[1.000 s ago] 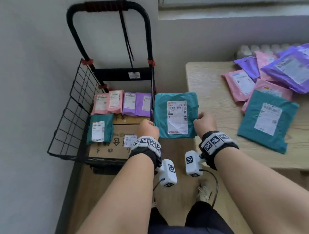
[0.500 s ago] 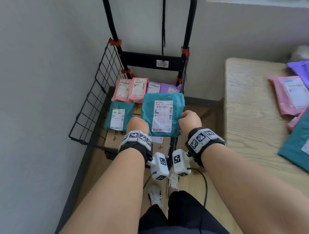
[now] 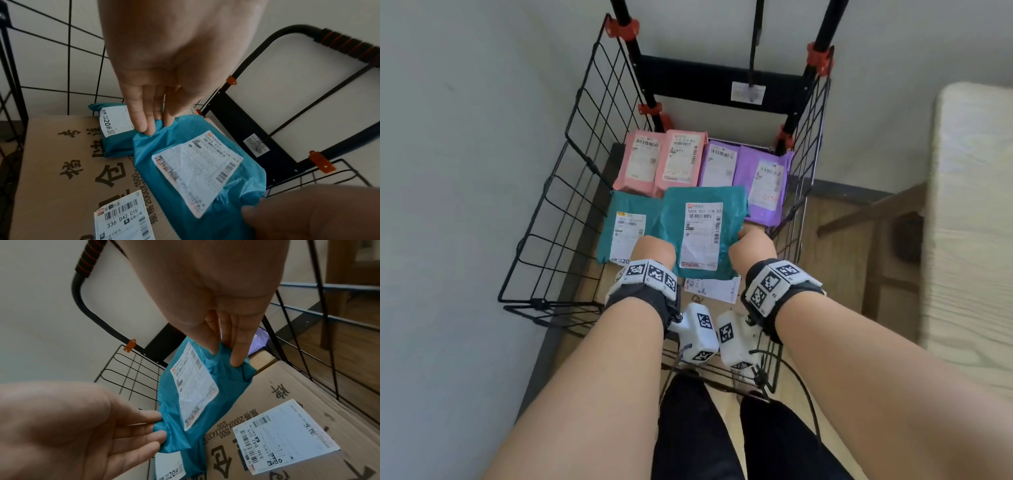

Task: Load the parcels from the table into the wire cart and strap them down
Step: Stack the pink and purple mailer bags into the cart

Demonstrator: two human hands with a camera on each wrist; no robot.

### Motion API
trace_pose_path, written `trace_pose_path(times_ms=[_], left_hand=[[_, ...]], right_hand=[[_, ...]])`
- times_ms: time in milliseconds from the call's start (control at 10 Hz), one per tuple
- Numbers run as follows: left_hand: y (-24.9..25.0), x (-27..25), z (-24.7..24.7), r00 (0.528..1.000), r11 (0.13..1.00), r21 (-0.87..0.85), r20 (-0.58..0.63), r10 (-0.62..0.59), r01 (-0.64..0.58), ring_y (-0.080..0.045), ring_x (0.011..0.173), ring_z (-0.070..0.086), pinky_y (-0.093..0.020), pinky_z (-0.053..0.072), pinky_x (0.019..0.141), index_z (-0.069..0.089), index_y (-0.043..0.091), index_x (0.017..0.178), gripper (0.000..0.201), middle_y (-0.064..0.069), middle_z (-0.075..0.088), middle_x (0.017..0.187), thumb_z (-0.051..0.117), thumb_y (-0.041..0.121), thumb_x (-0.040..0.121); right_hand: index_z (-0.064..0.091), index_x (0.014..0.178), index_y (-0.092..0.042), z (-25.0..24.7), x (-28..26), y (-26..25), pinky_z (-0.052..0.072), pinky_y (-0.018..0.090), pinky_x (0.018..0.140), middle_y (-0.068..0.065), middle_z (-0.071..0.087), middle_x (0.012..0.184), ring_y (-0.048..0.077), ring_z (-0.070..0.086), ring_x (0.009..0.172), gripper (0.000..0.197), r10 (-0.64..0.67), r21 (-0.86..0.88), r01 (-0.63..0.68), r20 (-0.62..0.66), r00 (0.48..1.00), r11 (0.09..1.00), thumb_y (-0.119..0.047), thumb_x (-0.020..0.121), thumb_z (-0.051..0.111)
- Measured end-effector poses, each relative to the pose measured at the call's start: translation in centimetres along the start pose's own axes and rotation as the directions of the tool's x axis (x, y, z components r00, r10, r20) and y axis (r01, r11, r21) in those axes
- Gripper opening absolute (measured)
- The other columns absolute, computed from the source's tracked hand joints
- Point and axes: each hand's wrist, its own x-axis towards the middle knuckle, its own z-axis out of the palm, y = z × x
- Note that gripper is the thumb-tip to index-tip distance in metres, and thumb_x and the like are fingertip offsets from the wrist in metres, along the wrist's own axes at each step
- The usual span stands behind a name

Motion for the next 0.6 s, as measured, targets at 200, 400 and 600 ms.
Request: trace_pose_path(times_ms=[200,400,600], left_hand=[[0.2,3.9,-0.2,0.99,0.917,0.386,0.132,0.057,-0.104,-0.029,0.115,0.058,-0.029,0.046,0.088,0.058,-0.003,0.122,0.032,-0.015,0.06,0.126,0.037,0.004,0.099],[-0.4,7.9,0.2,0.936,0.578,0.742,0.328,0.128,-0.339,-0.029,0.116,0.057,-0.029,0.045,0.092,0.057,-0.003,0.122,0.033,-0.014,0.059,0.127,0.034,0.001,0.099],[-1.0,10.4,-0.2,0.899,0.338,0.834,0.414,0.14,-0.437,-0.029,0.123,0.051,-0.032,0.041,0.1,0.053,-0.002,0.128,0.035,-0.015,0.053,0.135,0.033,0.001,0.099]], right_hand=[[0.061,0.109,-0.004,2.8,3.7,-0.1,0.047,0.033,0.074,0.011,0.063,0.101,0.027,0.055,0.085,0.022,0.118,-0.066,-0.116,0.022,0.993,0.991,-0.007,0.091,0.049],[0.064,0.109,-0.004,5.6,6.5,0.2,0.054,0.035,0.078,0.013,0.067,0.102,0.029,0.064,0.088,0.025,0.214,-0.062,-0.211,0.041,0.976,0.975,-0.005,0.09,0.047],[0.062,0.118,-0.008,7.6,7.8,-0.5,0.053,0.038,0.089,0.011,0.066,0.113,0.029,0.063,0.102,0.029,0.242,0.041,-0.247,0.098,0.965,0.968,-0.005,0.092,0.047]])
